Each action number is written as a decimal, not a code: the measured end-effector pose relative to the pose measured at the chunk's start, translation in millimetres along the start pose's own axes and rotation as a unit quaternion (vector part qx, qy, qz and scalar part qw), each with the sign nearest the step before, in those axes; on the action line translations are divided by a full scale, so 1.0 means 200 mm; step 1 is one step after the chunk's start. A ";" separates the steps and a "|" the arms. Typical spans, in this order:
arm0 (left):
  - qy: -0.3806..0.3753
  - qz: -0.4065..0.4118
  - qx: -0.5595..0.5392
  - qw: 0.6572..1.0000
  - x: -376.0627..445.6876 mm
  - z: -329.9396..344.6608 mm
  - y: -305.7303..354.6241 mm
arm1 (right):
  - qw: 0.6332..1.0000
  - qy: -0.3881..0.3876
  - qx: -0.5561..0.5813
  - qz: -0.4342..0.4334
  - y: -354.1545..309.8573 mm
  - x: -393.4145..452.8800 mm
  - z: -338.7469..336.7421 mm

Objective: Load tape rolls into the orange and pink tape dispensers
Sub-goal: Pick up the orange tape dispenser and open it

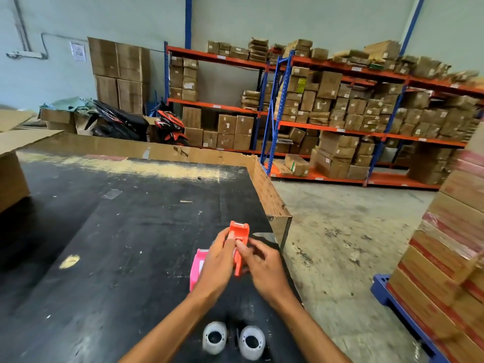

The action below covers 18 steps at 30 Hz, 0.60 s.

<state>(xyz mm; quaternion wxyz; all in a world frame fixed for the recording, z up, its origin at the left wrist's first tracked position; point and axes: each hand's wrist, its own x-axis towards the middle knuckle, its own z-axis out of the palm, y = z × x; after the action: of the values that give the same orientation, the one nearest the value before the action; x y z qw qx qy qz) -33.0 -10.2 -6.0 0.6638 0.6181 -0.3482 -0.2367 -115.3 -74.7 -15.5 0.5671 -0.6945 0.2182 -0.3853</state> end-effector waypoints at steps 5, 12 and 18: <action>0.092 -0.053 -0.044 0.993 0.09 -0.23 0.01 | 0.987 0.052 -0.142 0.061 0.06 0.08 -0.07; 0.044 -0.117 -0.225 0.966 0.02 -0.31 0.02 | 0.841 0.004 -0.514 0.166 0.25 0.09 0.00; 0.037 -0.138 -0.243 0.959 -0.06 -0.30 0.00 | 0.796 0.033 -0.589 0.132 0.18 0.06 -0.01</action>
<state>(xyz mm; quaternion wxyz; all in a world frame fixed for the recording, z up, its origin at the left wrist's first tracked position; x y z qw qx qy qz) 5.3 38.5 -8.5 0.7676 0.4883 -0.1668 -0.3802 -104.4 -94.5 -46.4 0.0861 -0.8457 0.5114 -0.1257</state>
